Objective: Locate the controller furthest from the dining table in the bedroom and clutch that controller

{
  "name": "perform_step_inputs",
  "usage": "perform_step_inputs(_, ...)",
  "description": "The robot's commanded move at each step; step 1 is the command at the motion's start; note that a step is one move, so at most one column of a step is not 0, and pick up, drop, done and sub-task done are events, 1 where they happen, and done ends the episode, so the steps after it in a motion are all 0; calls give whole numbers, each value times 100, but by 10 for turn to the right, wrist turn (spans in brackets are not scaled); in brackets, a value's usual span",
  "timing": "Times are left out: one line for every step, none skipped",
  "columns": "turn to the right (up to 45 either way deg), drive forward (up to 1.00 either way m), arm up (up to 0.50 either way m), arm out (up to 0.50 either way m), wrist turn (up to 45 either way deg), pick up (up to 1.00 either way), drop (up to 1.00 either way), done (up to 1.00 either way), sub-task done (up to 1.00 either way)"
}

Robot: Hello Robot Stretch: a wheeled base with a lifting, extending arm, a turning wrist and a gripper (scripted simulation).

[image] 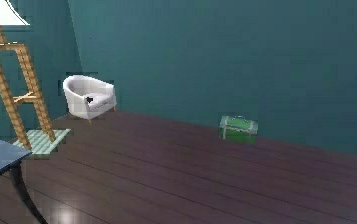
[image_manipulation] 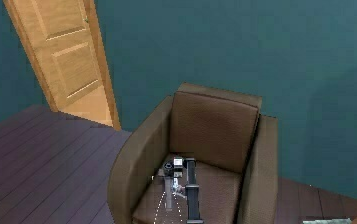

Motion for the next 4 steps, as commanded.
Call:
perform_step_inputs(0,0,0,0,450,0,0,0,0)
perform_step_inputs(0,0,0,0,450,0,0,0,0)
perform_step_inputs(0,0,0,0,450,0,0,0,0)
perform_step_inputs(0,0,0,0,450,0,0,0,0)
